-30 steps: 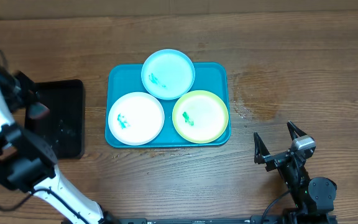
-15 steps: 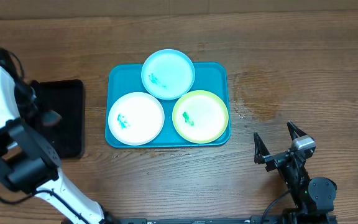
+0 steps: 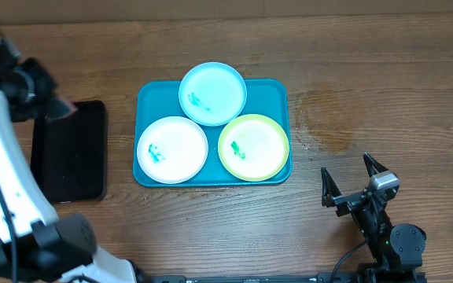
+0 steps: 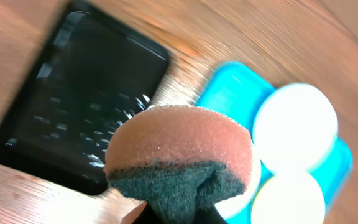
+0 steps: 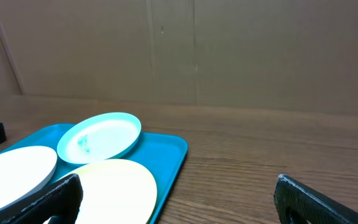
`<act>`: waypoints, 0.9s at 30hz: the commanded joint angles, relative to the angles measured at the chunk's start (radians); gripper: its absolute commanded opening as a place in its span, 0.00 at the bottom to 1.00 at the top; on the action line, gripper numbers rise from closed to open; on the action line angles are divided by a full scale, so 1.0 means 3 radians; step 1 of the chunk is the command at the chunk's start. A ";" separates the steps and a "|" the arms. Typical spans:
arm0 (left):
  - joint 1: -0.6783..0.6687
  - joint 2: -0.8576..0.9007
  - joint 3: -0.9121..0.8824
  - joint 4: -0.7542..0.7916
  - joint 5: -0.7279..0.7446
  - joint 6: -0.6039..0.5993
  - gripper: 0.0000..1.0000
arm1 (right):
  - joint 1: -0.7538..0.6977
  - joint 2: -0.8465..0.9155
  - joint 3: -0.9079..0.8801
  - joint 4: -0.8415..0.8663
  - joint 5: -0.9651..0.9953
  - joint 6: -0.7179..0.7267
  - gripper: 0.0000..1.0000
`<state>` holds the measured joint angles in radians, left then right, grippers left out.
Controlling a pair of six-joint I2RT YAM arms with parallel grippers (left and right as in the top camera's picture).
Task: Clean dirty plates on tray and stack at the side
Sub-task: 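Lift the sponge with the left gripper and place it on the pink plate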
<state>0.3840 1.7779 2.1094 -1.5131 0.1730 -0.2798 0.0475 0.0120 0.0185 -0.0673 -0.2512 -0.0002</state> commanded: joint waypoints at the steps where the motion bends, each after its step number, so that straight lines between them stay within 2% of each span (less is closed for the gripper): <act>1: -0.0449 0.0061 -0.0067 -0.0168 0.0090 0.0253 0.04 | 0.0013 -0.0027 -0.0034 0.0023 0.0024 -0.0001 1.00; 4: -0.0839 0.0151 -0.0333 -0.0142 0.0089 0.0425 0.04 | 0.0013 -0.0027 -0.0034 0.0023 0.0023 -0.0001 1.00; 8: -0.1289 0.0308 -0.0899 0.0261 0.0093 0.0371 0.04 | 0.0013 -0.0027 -0.0034 0.0023 0.0024 -0.0001 1.00; 15: -0.1743 0.0748 -0.1703 0.1071 0.0093 -0.0075 0.04 | 0.0013 -0.0027 -0.0034 0.0023 0.0024 -0.0001 1.00; 18: -0.1862 0.0996 -0.1815 0.1228 0.0090 -0.0116 0.04 | 0.0013 -0.0027 -0.0034 0.0023 0.0024 -0.0001 1.00; 24: -0.1921 0.1202 -0.1812 0.1227 0.0088 -0.0100 0.04 | 0.0013 -0.0027 -0.0036 0.0023 0.0024 -0.0001 1.00; 27: -0.1857 0.1136 -0.1728 0.1169 0.0088 -0.0036 0.13 | 0.0013 -0.0027 -0.0034 0.0023 0.0023 -0.0001 1.00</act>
<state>-0.1917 2.1399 1.5631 -1.1507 0.1913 -0.2874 0.0479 0.0120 0.0185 -0.0673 -0.2512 -0.0002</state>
